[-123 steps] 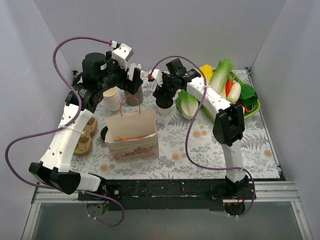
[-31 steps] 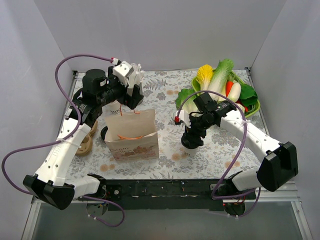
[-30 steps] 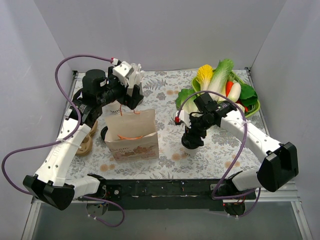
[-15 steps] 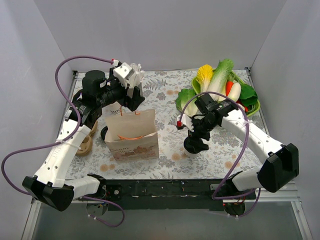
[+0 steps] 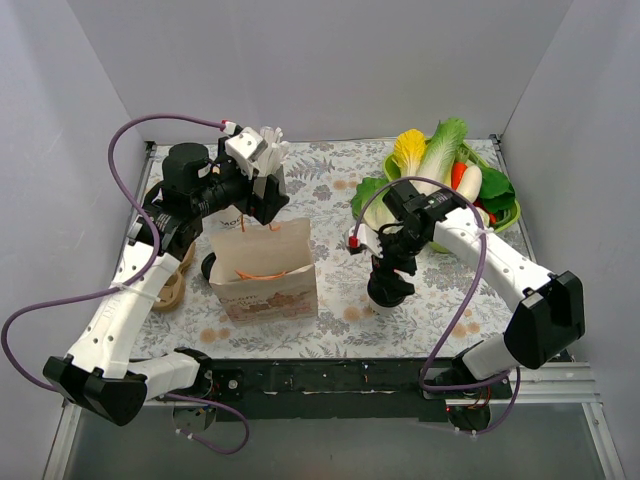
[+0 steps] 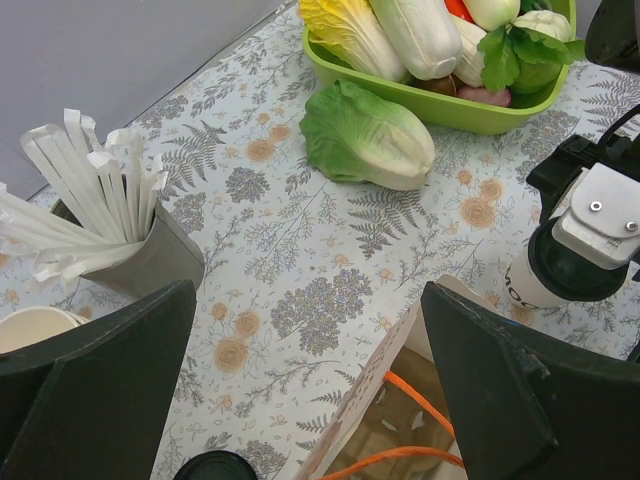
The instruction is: Pack the takeout coffee
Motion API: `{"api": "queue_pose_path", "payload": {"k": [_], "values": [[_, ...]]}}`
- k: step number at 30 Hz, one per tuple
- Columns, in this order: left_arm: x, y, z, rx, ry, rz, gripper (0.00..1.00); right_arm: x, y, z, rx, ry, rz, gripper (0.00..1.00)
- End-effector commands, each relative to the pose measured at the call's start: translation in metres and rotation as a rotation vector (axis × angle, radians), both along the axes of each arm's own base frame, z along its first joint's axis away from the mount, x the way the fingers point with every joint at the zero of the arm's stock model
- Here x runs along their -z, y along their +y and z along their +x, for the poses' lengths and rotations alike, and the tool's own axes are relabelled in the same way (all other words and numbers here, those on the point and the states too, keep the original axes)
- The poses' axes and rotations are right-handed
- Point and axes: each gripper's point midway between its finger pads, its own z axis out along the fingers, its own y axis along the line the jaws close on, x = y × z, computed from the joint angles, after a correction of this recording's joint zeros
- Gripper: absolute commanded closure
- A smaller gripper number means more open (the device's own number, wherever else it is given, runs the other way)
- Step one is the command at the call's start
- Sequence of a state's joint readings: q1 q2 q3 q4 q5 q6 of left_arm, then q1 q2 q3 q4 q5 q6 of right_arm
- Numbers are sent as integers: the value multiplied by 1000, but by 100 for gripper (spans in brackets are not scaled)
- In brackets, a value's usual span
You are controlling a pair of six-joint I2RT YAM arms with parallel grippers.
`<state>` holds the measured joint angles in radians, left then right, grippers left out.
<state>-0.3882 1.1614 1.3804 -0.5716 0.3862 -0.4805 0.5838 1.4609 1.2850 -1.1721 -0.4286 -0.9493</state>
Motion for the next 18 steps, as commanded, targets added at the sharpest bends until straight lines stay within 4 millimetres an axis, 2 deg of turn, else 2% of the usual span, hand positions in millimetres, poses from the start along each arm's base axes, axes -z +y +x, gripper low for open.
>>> {"api": "queue_pose_path", "payload": {"k": [1,12,18], "values": [[-6,2,-9,10,-16,-11,2,-8,5,8,-34,-37,21,2],[-3,-1,-7,17,-8,-11,2,-6,9,19,-4,-123,33,2],[-3,-3,-8,27,1,-13,2,-2,12,15,-10,-117,22,2]]}}
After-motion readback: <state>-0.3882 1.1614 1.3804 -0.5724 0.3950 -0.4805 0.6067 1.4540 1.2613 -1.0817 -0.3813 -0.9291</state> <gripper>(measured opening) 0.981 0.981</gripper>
